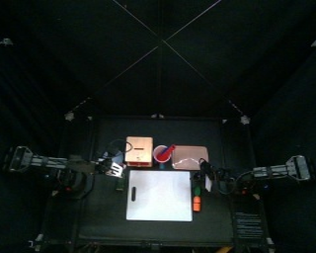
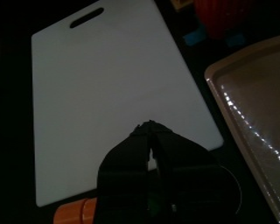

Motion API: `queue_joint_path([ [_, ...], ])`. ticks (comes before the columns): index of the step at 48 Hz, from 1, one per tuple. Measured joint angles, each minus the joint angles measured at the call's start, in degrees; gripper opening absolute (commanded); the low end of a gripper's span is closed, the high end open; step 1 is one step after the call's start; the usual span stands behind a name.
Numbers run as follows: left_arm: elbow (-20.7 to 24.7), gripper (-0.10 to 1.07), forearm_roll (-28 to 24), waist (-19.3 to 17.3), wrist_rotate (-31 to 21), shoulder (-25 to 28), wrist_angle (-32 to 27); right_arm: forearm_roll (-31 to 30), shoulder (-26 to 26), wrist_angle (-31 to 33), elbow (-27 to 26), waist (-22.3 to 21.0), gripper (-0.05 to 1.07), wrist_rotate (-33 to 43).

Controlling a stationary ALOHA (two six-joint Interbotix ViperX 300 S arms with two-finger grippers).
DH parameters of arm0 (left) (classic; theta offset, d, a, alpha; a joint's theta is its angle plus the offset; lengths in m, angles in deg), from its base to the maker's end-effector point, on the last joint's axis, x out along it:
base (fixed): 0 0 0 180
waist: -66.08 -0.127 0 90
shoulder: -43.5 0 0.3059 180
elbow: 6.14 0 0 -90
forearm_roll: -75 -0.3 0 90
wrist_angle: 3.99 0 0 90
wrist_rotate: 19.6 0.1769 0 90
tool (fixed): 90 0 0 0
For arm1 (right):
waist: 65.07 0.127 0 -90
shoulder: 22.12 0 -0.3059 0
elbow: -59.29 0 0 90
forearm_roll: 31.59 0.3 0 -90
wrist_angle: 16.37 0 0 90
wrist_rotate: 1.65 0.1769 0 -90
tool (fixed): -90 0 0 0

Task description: Place salmon into bowl

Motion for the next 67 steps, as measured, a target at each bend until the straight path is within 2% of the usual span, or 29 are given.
queue_joint_path([
  [8, -6.86, 0.58, -1.58, -8.96, 2.64, -1.05, 10.72, 0.09, 0.0, 0.09, -0.44, -1.41, 0.03, 0.09],
  [13, -9.32, 0.58, -1.67, -12.57, 3.96, -0.53, 17.93, 0.18, 0.0, 0.53, -0.97, -1.58, 0.03, 0.09],
  [18, -10.46, 0.58, -1.67, -14.85, 4.13, 0.79, 21.36, 0.18, 0.0, 1.41, -1.49, -1.76, 0.03, 0.09],
  [23, -11.07, 0.59, -1.76, -16.17, 4.39, 2.64, 21.45, 0.18, 0.0, 1.93, -1.85, -1.93, 0.03, 0.18],
  [33, -11.25, 0.65, -0.7, -16.61, 4.31, 6.15, 21.27, 0.18, 0.09, 2.2, -2.02, -2.2, 0.03, 0.09],
  [48, -10.2, 0.97, -0.44, -16.61, 4.31, 8.53, 21.53, 0.09, 0.09, 2.9, -2.02, -2.29, 0.03, 0.18],
  [61, -8.35, 0.98, -2.55, -16.17, 4.39, 6.5, 22.15, 0.18, 0.18, 3.34, -2.02, -2.2, 0.03, 0.09],
  [65, -8.17, 0.97, -5.1, -14.59, 4.75, 3.6, 24.35, 0.18, 0.09, 3.34, -2.02, -2.29, 0.03, 0.09],
  [67, -8.26, 0.97, -7.29, -12.48, 5.36, 1.32, 26.98, 0.18, 0.09, 3.34, -2.11, -2.2, 0.03, 0.09],
])
